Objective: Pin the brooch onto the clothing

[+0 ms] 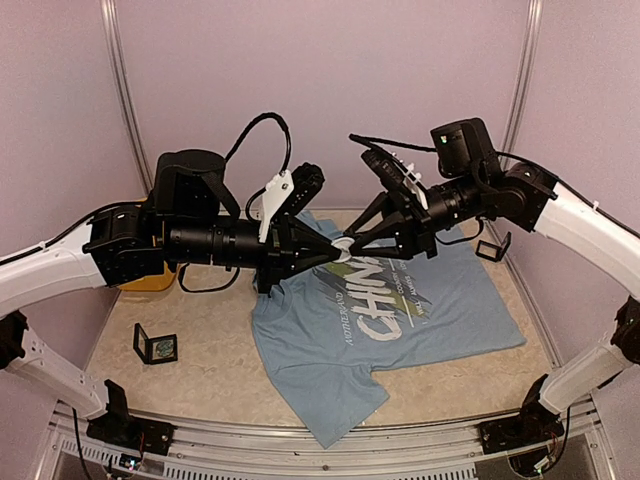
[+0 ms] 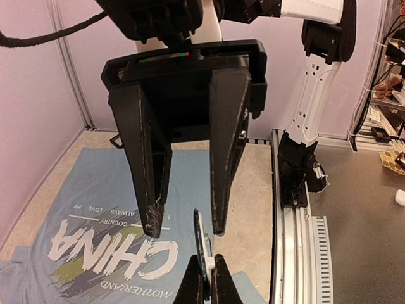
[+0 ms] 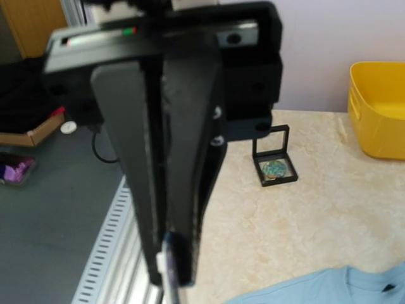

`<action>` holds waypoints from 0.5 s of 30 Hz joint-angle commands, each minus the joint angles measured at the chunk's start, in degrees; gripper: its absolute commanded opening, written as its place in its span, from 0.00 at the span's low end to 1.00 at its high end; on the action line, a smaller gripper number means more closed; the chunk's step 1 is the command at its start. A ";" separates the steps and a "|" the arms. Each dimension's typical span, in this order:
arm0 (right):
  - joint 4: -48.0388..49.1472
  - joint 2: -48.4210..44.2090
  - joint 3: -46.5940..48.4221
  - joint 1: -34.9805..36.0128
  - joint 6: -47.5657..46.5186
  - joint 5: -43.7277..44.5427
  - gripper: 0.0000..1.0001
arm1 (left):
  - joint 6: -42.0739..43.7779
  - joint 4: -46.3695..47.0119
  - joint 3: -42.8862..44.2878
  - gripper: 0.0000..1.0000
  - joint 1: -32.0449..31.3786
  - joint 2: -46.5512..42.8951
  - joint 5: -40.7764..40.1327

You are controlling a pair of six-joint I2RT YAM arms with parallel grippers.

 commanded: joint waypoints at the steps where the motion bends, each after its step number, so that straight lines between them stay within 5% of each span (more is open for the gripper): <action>1: -0.48 0.88 0.25 0.73 0.04 -0.62 0.25 | 0.97 0.07 1.71 0.00 -0.03 0.35 0.15; 7: 0.57 0.71 -0.32 0.77 0.59 -0.72 0.00 | 1.27 -0.11 1.71 0.00 -0.10 0.44 0.46; 12: 4.26 -0.23 -1.56 0.76 2.15 -2.42 0.00 | 1.24 0.88 1.41 0.00 -0.04 0.33 -0.80; 15: 13.78 -3.18 -5.37 0.72 7.16 -1.07 0.00 | 0.13 5.56 -2.03 0.49 0.13 -1.41 -4.12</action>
